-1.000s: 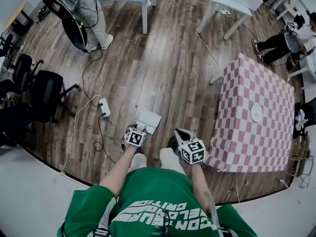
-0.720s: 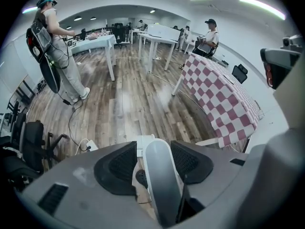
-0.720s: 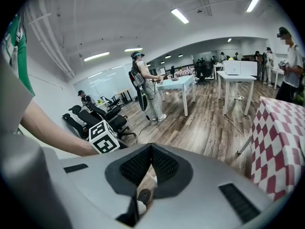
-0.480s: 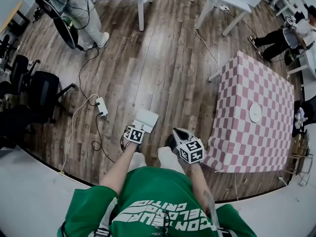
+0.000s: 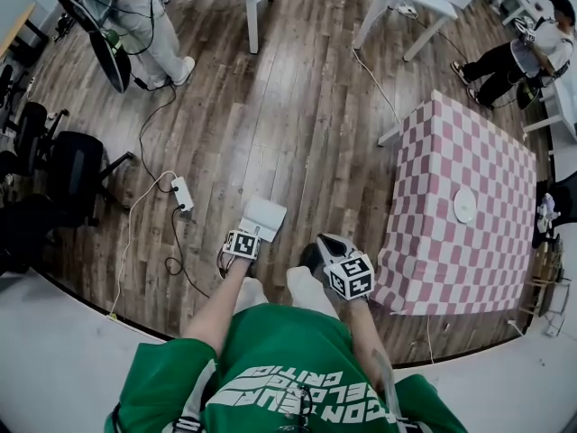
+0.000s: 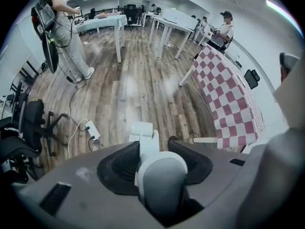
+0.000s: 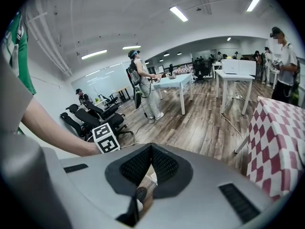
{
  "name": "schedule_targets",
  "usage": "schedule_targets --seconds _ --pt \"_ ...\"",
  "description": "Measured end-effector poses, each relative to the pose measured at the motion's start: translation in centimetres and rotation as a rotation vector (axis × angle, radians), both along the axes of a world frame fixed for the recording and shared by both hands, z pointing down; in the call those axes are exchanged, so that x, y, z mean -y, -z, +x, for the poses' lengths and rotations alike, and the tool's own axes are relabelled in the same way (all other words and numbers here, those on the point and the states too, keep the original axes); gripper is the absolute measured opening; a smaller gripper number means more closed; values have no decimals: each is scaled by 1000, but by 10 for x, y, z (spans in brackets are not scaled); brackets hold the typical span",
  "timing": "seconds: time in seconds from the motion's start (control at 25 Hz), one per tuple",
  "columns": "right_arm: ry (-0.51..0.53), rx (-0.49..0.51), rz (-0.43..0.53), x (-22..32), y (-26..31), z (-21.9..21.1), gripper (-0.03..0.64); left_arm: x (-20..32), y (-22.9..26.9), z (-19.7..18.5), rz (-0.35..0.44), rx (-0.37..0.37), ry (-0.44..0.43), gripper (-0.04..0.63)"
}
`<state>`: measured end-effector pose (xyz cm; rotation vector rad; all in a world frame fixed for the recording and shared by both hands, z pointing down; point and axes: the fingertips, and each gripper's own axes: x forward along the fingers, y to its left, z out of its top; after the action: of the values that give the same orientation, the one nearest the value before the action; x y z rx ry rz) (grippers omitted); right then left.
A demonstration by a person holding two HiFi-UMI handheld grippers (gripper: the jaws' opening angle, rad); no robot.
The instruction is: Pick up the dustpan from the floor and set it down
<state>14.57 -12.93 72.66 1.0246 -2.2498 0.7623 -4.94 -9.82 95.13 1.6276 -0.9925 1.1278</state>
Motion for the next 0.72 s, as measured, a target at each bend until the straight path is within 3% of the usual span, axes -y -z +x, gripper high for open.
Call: schedule_targets --seconds 0.2,0.44,0.72 --pt "0 -5 -4 2 -1 0 8 -4 -8 -1 -36 38 -28 153" --pt "-1 -7 0 0 -2 0 8 -7 -11 -15 -32 141 -54 123" --pt "-8 -10 3 -3 0 4 8 -12 -10 -19 -23 162 -55 109"
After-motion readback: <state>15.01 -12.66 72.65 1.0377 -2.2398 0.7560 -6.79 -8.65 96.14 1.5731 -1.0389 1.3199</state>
